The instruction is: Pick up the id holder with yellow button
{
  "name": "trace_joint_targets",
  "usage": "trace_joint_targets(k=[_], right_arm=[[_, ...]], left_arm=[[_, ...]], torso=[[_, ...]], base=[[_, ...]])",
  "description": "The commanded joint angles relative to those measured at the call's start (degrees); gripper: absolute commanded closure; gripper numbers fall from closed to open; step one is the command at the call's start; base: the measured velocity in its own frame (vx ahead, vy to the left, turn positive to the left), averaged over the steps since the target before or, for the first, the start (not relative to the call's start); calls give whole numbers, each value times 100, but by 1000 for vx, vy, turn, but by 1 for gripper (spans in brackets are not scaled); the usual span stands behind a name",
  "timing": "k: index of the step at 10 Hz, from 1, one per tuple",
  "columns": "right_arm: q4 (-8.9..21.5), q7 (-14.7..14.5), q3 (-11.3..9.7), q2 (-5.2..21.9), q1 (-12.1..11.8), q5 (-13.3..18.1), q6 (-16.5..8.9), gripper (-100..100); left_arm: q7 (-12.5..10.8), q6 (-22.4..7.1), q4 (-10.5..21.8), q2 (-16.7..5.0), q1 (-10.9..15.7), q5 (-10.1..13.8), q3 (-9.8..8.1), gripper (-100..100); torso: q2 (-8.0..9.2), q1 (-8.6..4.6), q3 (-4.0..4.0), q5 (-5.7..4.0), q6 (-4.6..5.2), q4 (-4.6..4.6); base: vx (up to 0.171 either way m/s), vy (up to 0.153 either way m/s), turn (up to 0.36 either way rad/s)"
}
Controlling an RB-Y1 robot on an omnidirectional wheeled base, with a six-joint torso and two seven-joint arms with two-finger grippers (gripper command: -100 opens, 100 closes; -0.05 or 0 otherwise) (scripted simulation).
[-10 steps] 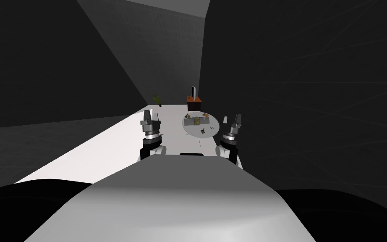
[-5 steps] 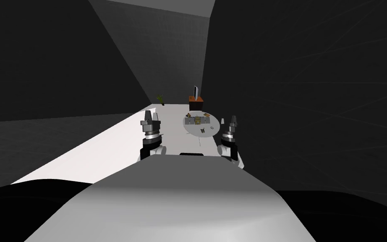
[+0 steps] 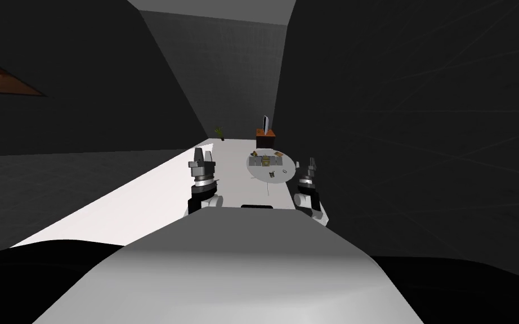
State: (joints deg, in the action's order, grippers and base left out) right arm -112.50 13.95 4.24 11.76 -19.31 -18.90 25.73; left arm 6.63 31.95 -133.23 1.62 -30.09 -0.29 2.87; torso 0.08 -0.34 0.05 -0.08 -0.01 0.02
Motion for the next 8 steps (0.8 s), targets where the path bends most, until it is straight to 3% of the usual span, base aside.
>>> trace_joint_targets(k=[1, 3, 4, 5, 6, 7, 8], right_arm=[[130, 160, 47, 30, 71, -90, -122, -100], [576, 547, 236, 190, 277, -465, -471, -100], [626, 668, 236, 190, 277, -465, -498, -100], [832, 839, 336, 266, 384, -658, -701, -100], [889, 933, 336, 266, 384, -658, -701, -100], [1106, 1150, 440, 339, 492, -852, -914, -100], [1163, 1202, 440, 339, 492, -852, -914, -100]], left_arm=[[0, 0, 0, 0, 0, 0, 0, 0], [0, 0, 0, 0, 0, 0, 0, 0], [0, 0, 0, 0, 0, 0, 0, 0], [0, 0, 0, 0, 0, 0, 0, 0], [0, 0, 0, 0, 0, 0, 0, 0], [0, 0, 0, 0, -1, 0, 0, 0], [0, 0, 0, 0, 0, 0, 0, 0]], torso=[[0, 0, 0, 0, 0, 0], [-3, 12, -2, 2, -1, -1], [4, -2, 2, 0, 0, 1], [3, 0, 2, -1, 3, 1], [1, 4, 1, 1, 1, 0], [-3, 11, -1, 2, 2, 0], [-5, 9, -3, 2, 0, -1]], base=[[-23, -54, 73], [-43, -67, 191], [-46, -81, 97], [-40, -59, 143], [-29, -48, 106], [-24, -54, 199], [-29, -52, 98]])
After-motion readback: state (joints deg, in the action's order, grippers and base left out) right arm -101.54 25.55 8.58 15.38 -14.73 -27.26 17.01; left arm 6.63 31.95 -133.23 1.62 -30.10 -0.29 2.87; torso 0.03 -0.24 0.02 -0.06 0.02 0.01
